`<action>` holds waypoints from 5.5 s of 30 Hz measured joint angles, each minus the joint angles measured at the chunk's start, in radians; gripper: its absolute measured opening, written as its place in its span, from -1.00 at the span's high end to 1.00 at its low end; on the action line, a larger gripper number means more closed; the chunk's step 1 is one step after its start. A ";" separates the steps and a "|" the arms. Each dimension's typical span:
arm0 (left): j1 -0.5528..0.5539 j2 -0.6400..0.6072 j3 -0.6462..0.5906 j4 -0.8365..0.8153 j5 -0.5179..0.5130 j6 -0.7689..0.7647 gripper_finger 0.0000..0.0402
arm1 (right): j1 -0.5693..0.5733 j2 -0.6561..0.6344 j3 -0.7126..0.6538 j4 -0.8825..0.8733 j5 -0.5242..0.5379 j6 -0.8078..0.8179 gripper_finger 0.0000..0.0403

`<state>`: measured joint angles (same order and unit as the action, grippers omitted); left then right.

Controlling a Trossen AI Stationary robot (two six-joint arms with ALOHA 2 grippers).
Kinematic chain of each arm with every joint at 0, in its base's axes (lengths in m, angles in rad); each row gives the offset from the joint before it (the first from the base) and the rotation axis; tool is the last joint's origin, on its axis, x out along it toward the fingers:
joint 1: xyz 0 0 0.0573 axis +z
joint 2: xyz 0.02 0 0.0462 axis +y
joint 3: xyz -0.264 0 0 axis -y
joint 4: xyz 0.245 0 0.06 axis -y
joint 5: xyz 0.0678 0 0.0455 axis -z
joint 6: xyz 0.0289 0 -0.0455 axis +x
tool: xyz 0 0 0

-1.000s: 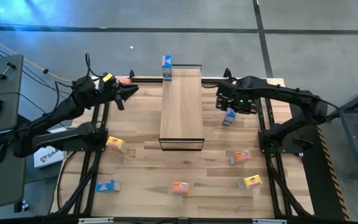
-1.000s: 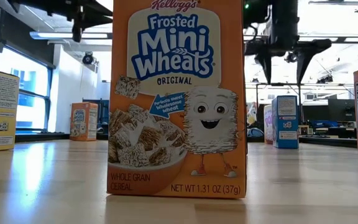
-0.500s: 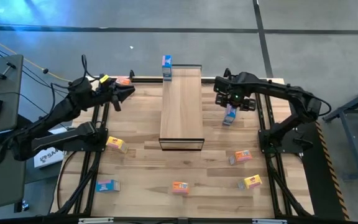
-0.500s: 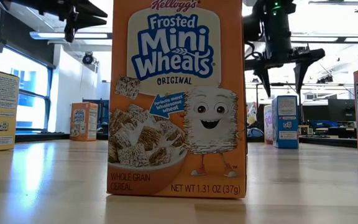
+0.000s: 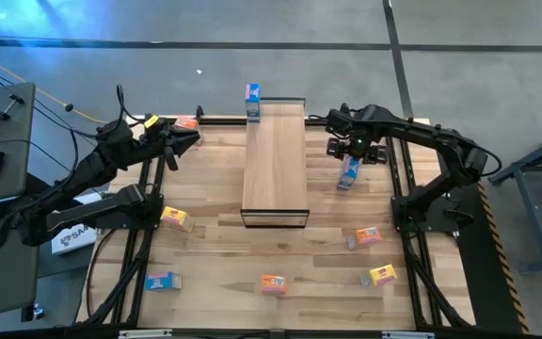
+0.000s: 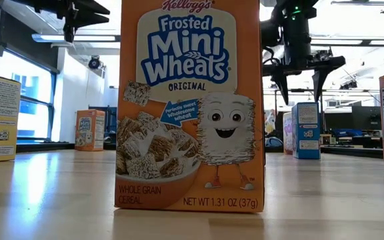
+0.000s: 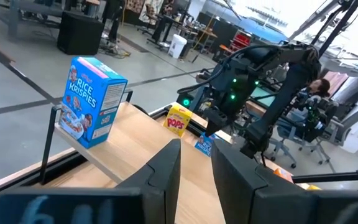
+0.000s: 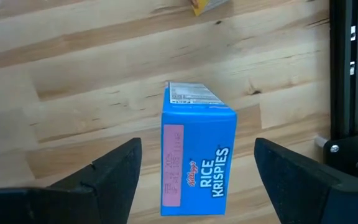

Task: Stack cereal on shelf
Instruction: Put the right blue cereal box on the shelf aligned with the blue cereal box

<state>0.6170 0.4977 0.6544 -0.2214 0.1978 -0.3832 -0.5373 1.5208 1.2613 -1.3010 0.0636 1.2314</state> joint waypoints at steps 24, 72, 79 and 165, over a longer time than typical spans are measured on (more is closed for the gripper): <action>0.000 -0.011 0.000 0.000 -0.029 0.001 0.59 | 0.005 0.104 -0.001 0.019 -0.057 -0.038 -0.02; 0.000 0.010 0.000 0.000 -0.072 -0.005 0.59 | 0.085 0.445 0.997 -0.040 -0.061 -0.219 0.16; 0.000 0.010 0.000 0.000 -0.071 -0.007 0.59 | 0.083 0.451 0.997 -0.039 -0.028 -0.219 0.16; 0.060 0.054 0.000 0.010 -0.085 -0.026 1.00 | 0.094 0.141 -0.024 1.220 0.168 -0.480 0.99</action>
<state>0.6769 0.5522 0.6540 -0.2119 0.1126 -0.4095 -0.4432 1.6620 1.2377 -0.0812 0.2315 0.7511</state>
